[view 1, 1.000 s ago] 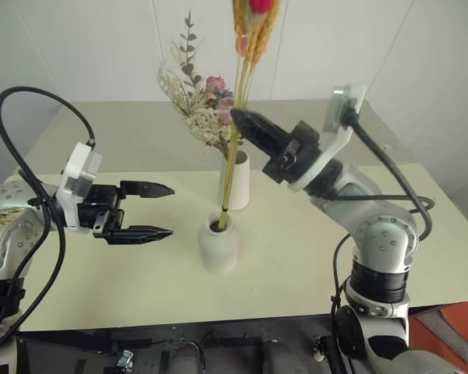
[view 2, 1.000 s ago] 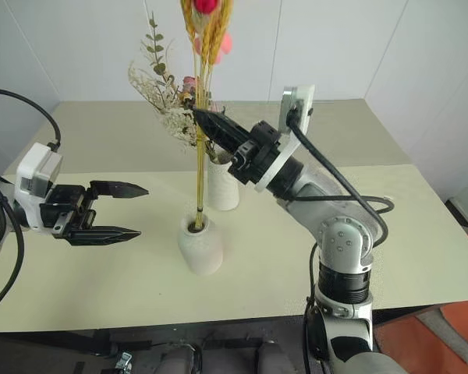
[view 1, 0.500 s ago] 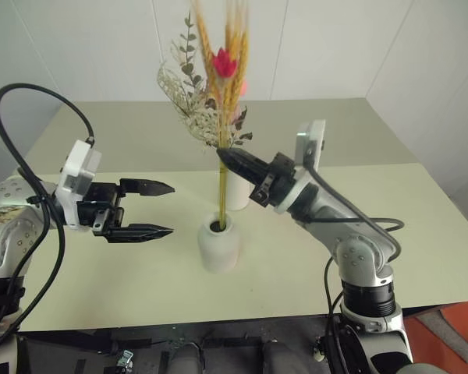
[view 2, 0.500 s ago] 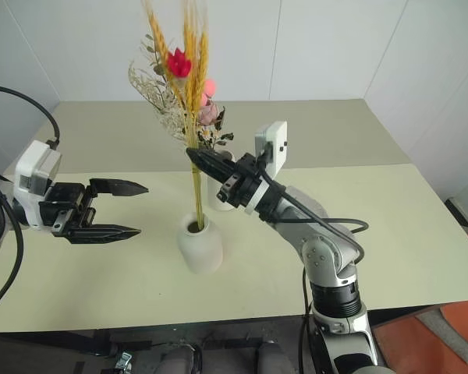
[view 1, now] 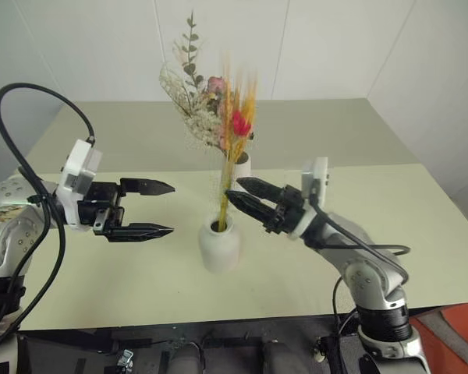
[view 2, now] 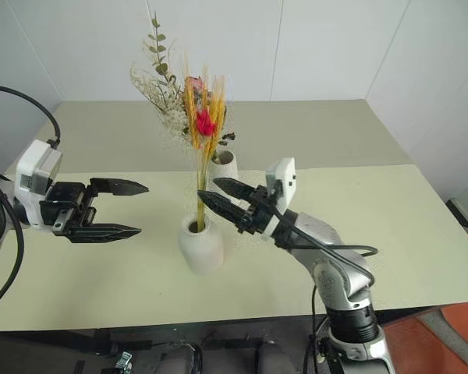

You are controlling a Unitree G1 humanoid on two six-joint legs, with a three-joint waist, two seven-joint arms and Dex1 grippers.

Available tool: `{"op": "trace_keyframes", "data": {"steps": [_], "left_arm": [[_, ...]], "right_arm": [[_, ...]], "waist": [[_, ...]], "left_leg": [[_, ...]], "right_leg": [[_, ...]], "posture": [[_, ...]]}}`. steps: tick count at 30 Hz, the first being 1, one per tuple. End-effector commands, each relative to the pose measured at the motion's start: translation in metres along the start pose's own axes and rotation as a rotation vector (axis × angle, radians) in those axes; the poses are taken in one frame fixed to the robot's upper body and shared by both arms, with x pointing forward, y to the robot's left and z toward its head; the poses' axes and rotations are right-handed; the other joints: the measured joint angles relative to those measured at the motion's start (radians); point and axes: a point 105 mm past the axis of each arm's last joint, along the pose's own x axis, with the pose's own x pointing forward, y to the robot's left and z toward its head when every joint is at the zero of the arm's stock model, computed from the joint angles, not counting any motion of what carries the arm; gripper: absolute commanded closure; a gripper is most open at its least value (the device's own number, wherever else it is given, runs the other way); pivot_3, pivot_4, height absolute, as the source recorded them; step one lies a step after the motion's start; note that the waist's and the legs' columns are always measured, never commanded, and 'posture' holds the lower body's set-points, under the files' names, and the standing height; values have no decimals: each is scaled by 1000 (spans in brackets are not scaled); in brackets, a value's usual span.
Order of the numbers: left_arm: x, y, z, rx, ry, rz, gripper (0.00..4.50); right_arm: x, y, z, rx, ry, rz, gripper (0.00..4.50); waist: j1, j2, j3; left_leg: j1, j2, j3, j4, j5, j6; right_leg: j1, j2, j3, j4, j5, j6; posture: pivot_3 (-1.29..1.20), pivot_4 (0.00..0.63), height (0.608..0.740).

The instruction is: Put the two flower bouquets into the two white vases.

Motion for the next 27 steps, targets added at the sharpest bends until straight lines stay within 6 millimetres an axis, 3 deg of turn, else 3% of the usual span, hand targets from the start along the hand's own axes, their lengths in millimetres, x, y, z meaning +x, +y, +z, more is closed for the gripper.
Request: {"op": "trace_keyframes", "data": {"steps": [1,2,3,10,17,23,27], "left_arm": [[0,1,7,33,5,5,0],[0,1,6,31,4,5,0],[0,1,6,29,3,7,0],[-2,-2,-1,4,-3,38,0],[-8,-10,-5,-4,0,78,0],[-15,-17,-7,0,29,102,0],[-18,-19,-7,-6,35,111,0]], "right_arm": [[-20,8,18,-82,-8,42,473],[-26,8,18,-95,12,42,82],[-32,6,18,-101,33,43,33],[-81,-15,33,-204,200,3,33],[-117,-30,49,-274,322,-58,33],[-141,-36,56,-294,410,-94,33],[-146,-38,58,-306,426,-117,33]], "waist": [[2,0,0],[2,0,0],[2,0,0],[0,0,0],[3,0,0],[4,0,0],[3,0,0]], "left_leg": [[0,0,0,0,0,0],[0,0,0,0,0,0],[0,0,0,0,0,0],[1,0,0,0,0,0],[1,0,0,0,0,0],[2,0,1,0,0,0],[2,0,1,0,0,0]], "right_leg": [[0,0,0,0,0,0],[0,0,0,0,0,0],[0,0,0,0,0,0],[1,0,0,0,0,0],[1,0,0,0,0,0],[2,0,0,0,0,0],[2,0,1,0,-1,1]], "posture": [[0,150,740],[0,150,740],[0,150,740],[0,150,740],[0,150,740],[0,150,740],[0,150,740]]}}
